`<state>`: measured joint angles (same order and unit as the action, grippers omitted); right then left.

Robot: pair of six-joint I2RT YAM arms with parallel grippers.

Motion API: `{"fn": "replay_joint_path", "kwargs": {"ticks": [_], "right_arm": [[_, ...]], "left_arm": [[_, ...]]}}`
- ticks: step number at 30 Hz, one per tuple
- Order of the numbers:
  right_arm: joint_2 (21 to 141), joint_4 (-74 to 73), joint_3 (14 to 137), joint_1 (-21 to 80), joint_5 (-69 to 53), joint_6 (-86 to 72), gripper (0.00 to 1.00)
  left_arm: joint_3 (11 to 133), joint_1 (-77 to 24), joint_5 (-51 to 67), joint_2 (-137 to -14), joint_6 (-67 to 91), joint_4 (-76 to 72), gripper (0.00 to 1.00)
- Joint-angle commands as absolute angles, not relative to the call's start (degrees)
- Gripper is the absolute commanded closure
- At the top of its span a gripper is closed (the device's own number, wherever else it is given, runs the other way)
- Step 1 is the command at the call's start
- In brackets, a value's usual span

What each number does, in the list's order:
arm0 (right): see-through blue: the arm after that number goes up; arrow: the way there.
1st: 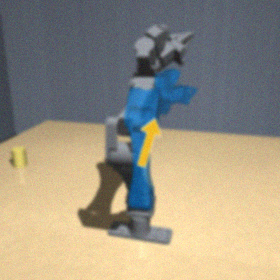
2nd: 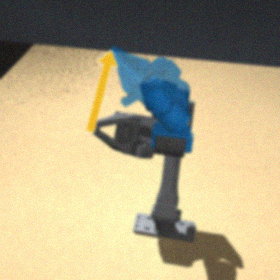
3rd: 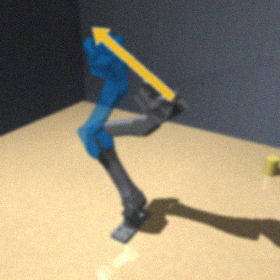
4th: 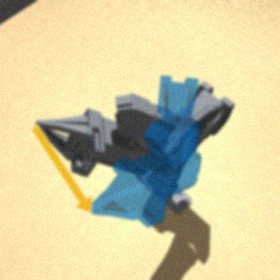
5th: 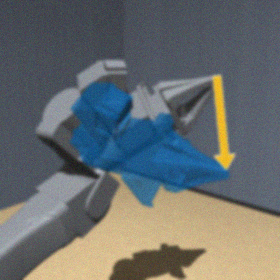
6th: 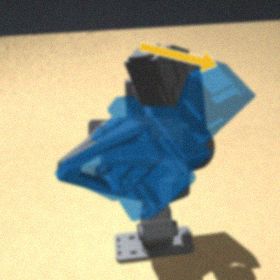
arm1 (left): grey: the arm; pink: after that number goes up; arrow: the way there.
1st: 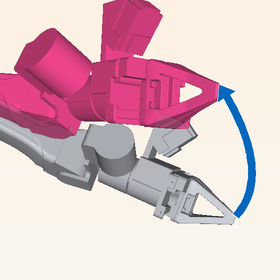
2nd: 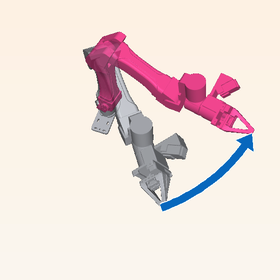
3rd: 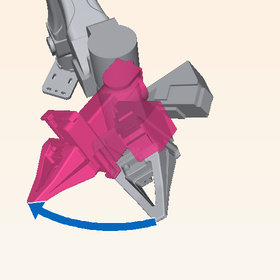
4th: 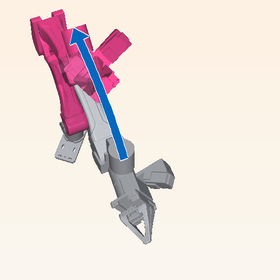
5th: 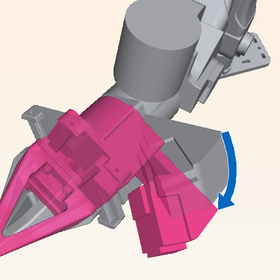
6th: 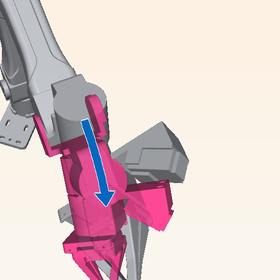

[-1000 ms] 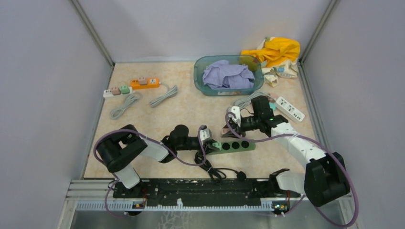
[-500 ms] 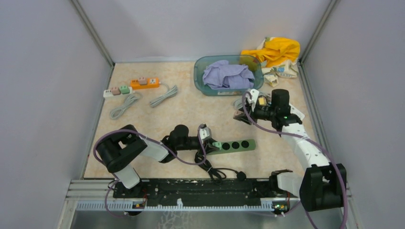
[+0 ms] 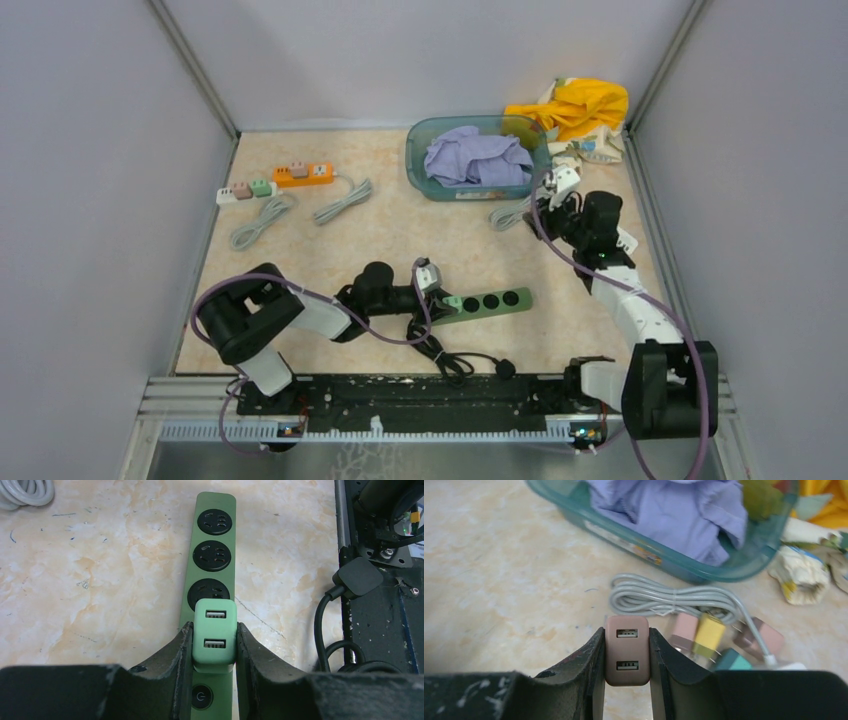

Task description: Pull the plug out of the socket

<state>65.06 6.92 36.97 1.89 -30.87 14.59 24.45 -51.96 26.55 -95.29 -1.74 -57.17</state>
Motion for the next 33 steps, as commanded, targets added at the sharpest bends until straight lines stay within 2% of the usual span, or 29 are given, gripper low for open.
{"fn": "replay_joint_path", "kwargs": {"ticks": [1, 9, 14, 19, 21, 28, 33], "right_arm": [[65.9, 18.57, 35.78, 1.14, -13.76, 5.3, 0.9], [72.81, 20.34, 37.02, 1.04, 1.45, 0.27, 0.77], [77.65, 18.43, 39.1, -0.38, 1.38, -2.37, 0.67], [79.01, 18.86, 39.03, -1.21, 1.32, -3.38, 0.45], [79.62, 18.79, 39.17, -1.43, 1.42, -3.42, 0.41], [76.82, 17.73, 39.34, -2.07, -2.08, -3.53, 0.41], [71.52, 17.59, 38.22, -2.04, -11.77, 0.01, 0.43]], "left_arm": [[22.3, -51.67, 26.45, -95.21, 0.87, -49.65, 0.99], [22.15, -51.67, 26.72, -95.54, 1.58, -50.12, 0.99], [21.67, -51.6, 26.74, -95.18, 1.88, -50.7, 0.99], [21.22, -51.61, 26.72, -94.41, 2.07, -50.76, 0.99], [21.18, -51.67, 26.72, -94.33, 1.95, -50.62, 0.99], [20.83, -51.67, 26.55, -93.41, 2.21, -50.21, 0.99], [21.43, -51.63, 26.43, -93.24, 2.41, -49.31, 0.98]]}}
